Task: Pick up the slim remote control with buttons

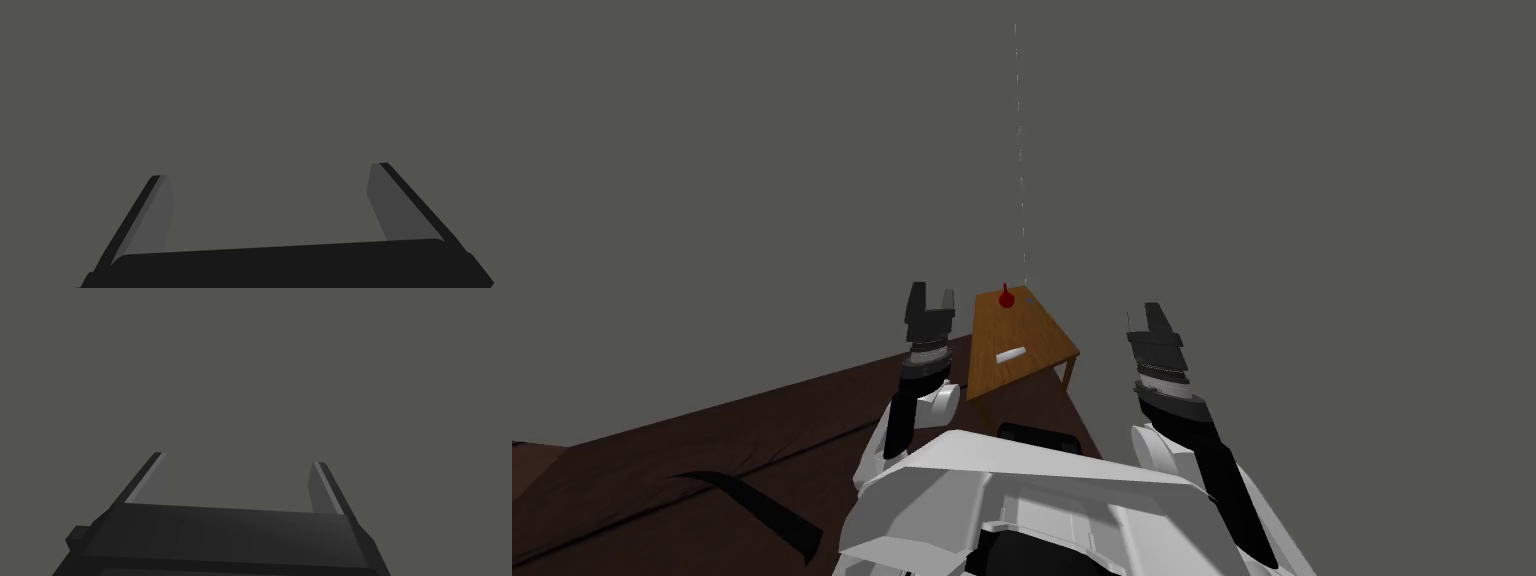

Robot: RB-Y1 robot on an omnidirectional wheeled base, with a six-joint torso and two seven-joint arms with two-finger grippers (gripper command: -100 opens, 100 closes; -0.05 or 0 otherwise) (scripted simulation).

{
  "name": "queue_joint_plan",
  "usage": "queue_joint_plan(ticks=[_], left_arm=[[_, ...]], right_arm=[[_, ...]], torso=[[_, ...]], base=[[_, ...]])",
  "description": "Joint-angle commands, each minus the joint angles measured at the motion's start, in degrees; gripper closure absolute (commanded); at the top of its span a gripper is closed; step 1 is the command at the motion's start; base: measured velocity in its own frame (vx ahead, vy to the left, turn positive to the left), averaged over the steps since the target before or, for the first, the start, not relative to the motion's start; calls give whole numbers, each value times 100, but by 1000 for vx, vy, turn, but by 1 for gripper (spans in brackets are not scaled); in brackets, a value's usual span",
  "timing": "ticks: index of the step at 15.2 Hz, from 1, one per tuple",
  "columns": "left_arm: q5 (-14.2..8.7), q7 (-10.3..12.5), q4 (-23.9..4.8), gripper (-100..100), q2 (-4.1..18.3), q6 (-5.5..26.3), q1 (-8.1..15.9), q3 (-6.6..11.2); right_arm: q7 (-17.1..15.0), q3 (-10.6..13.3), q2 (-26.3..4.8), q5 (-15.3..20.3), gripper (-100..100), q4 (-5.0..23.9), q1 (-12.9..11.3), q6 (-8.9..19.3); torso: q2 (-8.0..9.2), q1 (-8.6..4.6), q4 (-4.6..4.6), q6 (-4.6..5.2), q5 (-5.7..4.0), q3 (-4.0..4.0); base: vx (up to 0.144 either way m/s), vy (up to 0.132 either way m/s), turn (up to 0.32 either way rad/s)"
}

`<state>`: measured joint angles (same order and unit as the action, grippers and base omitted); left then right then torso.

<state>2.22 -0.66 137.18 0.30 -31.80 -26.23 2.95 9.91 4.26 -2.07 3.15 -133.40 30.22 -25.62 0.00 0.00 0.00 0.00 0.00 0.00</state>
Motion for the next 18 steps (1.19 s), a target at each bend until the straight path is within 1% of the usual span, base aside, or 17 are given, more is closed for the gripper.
queue_joint_plan(ticks=[1,4,5,7,8,9,10,11,12,13,14,15,16,17,18], left_arm=[[-20,21,-84,-100,176,75,41,12],[-102,107,-423,-100,567,378,205,63],[-102,107,-423,-100,567,378,205,63],[-186,195,-735,-100,819,666,375,115],[-186,195,-774,-100,819,691,375,115],[-236,248,-907,-100,941,877,476,146],[-236,248,-982,-100,941,877,476,146],[-291,306,-1139,-100,1059,1072,587,181],[-291,306,-1210,-100,1059,1081,587,181],[-351,368,-1431,-100,1174,1232,707,218],[-351,368,-1456,-100,1174,1301,707,218],[-414,434,-1633,-100,1286,1455,836,258],[-414,434,-1711,-100,1286,1537,836,258],[-414,434,-1720,-100,1286,1537,836,258],[-482,504,-1981,-100,1395,1724,973,301]], right_arm=[[0,0,0,0,0,0,0,0],[0,0,0,0,0,0,0,0],[0,0,0,0,0,0,-1,0],[0,0,0,0,0,0,0,0],[0,0,0,0,0,0,-1,0],[0,0,0,0,0,0,0,0],[0,0,0,0,0,0,-1,0],[0,0,0,0,0,0,0,0],[0,0,0,0,0,0,-1,0],[0,0,0,0,0,0,0,0],[0,0,0,0,0,0,-1,0],[0,0,0,0,0,0,0,0],[0,0,0,0,0,0,-1,0],[0,0,0,0,0,0,0,0],[0,0,0,0,0,0,0,0]], torso=[[0,0,0,0,0,0],[1,-1,0,2,0,0],[1,-2,0,3,0,0],[3,-3,0,2,0,1],[3,-4,0,3,-1,1],[2,-3,0,2,-1,1],[2,-4,0,2,0,1],[2,-4,0,1,0,1],[1,-4,0,3,0,0],[0,-4,0,2,-1,0],[0,-5,0,3,-1,0],[2,-5,0,1,-1,1],[2,-4,0,2,-1,1],[1,-4,0,2,0,0],[1,-3,0,0,0,0]], base=[[-2,-3,-26],[-8,-12,-88],[-12,-13,-76],[-12,-14,-97],[-11,-13,-93],[-9,-14,-91],[-9,-14,-70],[-10,-18,-96],[-8,-18,-86],[-9,-19,-109],[-10,-16,-104],[-9,-18,-119],[-9,-16,-84],[-6,-9,-29],[-7,-13,-93]])
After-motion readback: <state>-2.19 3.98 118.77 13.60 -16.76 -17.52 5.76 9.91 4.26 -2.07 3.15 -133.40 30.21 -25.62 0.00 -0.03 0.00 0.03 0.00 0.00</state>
